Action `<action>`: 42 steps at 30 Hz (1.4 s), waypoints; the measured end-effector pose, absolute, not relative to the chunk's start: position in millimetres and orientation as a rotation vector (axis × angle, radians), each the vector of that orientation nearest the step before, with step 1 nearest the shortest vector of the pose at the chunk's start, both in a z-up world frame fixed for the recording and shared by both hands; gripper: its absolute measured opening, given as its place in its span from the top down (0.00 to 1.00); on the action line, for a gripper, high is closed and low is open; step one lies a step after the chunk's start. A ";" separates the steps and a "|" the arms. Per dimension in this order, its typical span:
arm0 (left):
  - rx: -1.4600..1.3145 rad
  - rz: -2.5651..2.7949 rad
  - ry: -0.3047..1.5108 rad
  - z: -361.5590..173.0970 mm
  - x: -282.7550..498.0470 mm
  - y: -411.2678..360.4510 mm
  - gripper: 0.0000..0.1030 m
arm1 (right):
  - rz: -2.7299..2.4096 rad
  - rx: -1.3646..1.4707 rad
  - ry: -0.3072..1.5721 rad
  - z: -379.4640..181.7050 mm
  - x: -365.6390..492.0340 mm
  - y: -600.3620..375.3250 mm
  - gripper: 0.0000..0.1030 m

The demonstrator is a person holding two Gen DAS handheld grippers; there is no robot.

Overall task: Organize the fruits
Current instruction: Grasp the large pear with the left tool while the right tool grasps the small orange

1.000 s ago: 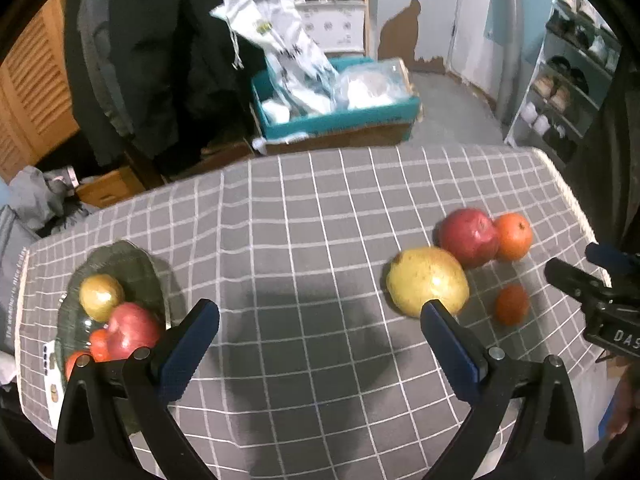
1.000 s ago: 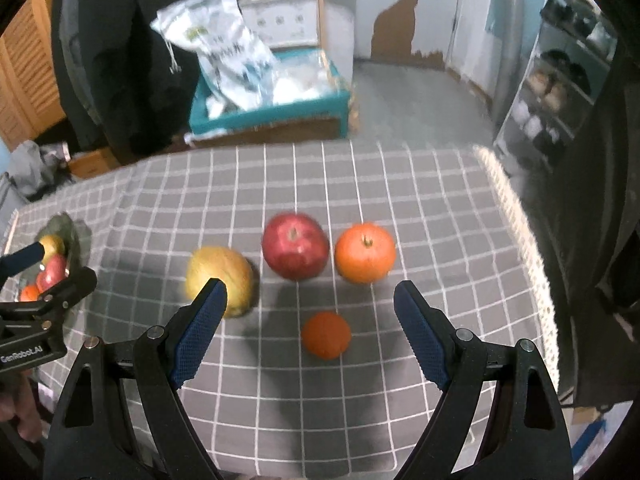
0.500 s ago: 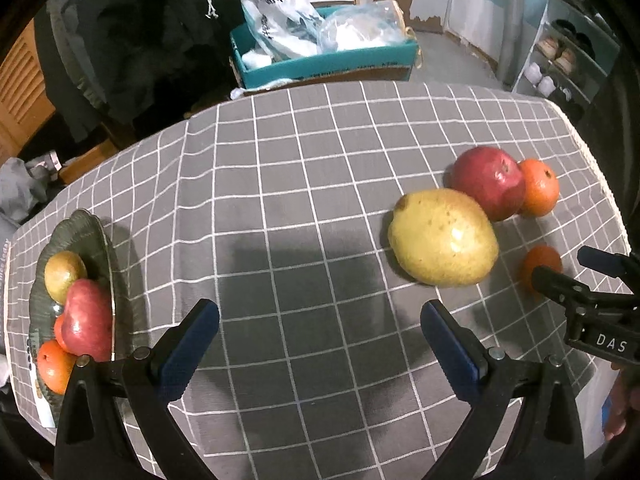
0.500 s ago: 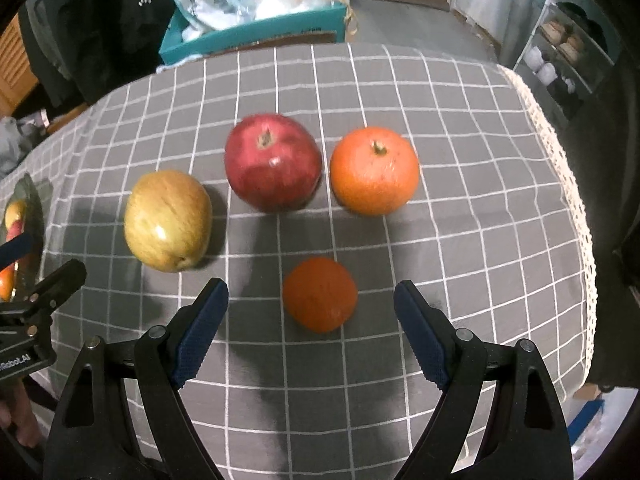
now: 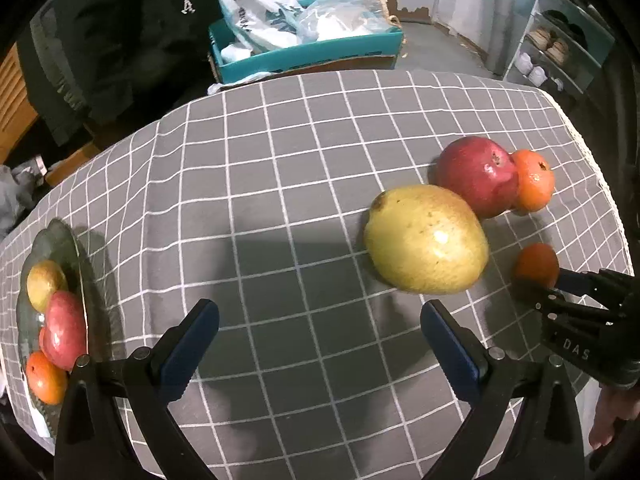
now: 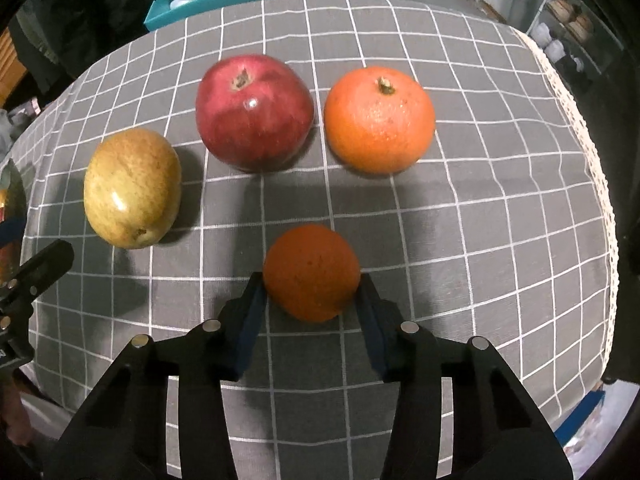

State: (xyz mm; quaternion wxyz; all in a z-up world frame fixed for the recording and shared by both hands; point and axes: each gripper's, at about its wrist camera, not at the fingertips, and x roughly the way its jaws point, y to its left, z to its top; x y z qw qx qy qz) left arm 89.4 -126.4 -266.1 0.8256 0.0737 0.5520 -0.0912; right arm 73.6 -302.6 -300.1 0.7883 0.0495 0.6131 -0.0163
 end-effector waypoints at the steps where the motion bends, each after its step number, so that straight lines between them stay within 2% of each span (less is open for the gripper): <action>1: 0.158 -0.198 1.171 -265.7 90.3 -128.2 0.01 | -0.034 0.107 1.320 -300.0 73.0 -303.0 0.58; 11: 0.111 -0.263 1.185 -267.0 107.4 -146.3 0.01 | -0.093 0.092 1.238 -277.3 77.9 -320.0 0.58; 37: 0.045 -0.396 1.263 -299.4 131.7 -195.7 0.01 | -0.149 0.144 1.266 -293.0 86.8 -354.5 0.58; 39: 0.023 -0.402 1.273 -302.9 131.8 -195.2 0.04 | -0.154 0.151 1.266 -293.3 85.6 -356.9 0.58; 41: 0.013 -0.409 1.285 -305.3 131.4 -196.3 0.18 | -0.154 0.154 1.266 -293.1 84.9 -358.1 0.58; 42: 0.017 -0.407 1.291 -306.5 131.1 -196.9 0.19 | -0.154 0.154 1.266 -293.0 84.9 -358.1 0.58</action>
